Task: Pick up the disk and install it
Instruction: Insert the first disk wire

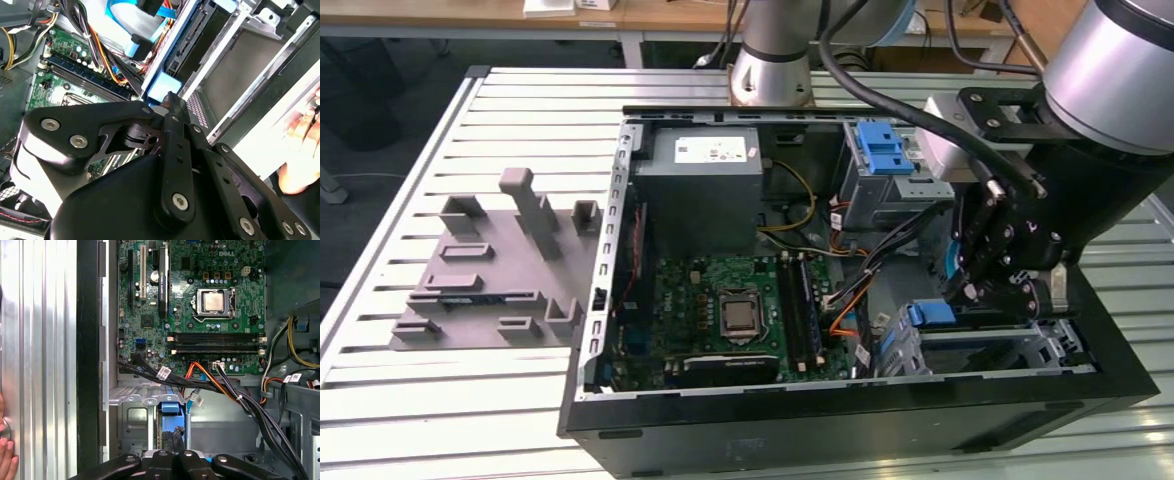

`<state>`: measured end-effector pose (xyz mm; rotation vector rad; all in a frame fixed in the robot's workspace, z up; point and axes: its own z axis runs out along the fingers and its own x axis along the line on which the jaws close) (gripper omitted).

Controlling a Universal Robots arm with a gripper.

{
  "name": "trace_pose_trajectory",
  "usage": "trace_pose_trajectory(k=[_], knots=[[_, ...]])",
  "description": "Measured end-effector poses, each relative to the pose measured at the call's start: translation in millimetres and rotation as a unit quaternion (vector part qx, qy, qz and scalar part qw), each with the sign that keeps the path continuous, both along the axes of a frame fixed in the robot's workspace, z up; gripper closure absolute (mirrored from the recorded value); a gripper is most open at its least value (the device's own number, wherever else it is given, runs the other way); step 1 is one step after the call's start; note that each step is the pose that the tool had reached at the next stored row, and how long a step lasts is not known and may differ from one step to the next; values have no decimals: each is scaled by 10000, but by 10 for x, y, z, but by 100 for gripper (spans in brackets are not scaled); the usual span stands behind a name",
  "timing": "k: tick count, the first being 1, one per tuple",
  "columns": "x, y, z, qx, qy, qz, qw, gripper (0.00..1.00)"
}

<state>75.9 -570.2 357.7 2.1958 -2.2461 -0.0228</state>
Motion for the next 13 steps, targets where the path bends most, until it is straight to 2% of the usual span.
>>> trace_pose_trajectory(k=[4,11,13], knots=[[70,0,0,0,0,0,10000,89],[284,1,0,0,0,0,10000,89],[319,1,0,-1,0,0,10000,89]])
